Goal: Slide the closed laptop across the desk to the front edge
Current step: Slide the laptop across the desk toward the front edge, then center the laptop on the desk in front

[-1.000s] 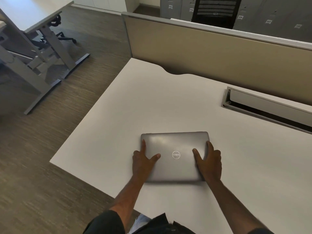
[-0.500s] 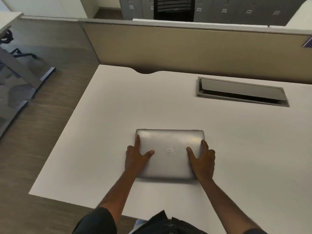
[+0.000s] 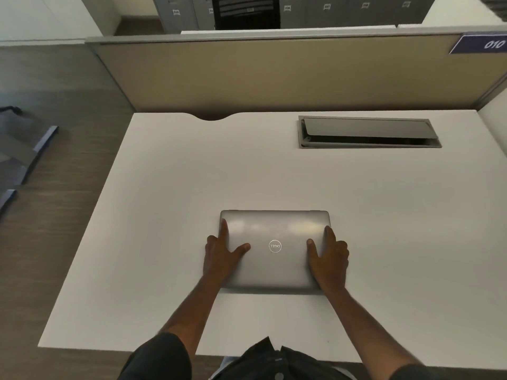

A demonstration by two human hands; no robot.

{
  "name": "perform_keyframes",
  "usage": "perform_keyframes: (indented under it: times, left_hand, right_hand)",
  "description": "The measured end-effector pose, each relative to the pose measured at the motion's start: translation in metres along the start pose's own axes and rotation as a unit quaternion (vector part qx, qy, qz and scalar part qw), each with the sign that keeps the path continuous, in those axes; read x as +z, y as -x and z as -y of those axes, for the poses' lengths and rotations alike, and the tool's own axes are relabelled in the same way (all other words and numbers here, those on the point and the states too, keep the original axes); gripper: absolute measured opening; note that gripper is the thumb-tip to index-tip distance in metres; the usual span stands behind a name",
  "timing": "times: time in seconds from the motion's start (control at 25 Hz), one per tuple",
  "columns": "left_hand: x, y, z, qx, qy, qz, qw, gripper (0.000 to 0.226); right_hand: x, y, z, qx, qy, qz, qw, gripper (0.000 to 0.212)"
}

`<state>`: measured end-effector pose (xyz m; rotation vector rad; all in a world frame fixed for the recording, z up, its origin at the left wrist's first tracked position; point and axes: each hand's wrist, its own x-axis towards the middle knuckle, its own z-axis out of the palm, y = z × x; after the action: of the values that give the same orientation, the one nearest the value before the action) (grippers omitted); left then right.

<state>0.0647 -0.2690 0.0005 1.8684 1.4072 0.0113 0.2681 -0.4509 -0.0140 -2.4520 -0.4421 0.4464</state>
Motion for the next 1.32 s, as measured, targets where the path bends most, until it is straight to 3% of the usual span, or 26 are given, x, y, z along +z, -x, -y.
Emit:
perform_keyframes:
  times: [0.32, 1.04, 1.32]
  left_hand:
    - [0.001, -0.002, 0.008, 0.053, -0.133, -0.005, 0.99, 0.1]
    - [0.006, 0.004, 0.006, 0.065, -0.192, -0.037, 0.978, 0.095]
    - [0.01, 0.01, 0.004, 0.082, -0.234, -0.11, 0.963, 0.077]
  right_hand:
    - [0.002, 0.005, -0.003, -0.025, 0.047, -0.026, 0.998, 0.064]
    - [0.0, 0.009, -0.001, -0.044, 0.113, -0.036, 0.992, 0.062]
    - [0.003, 0.006, -0.007, -0.09, 0.141, -0.009, 0.986, 0.06]
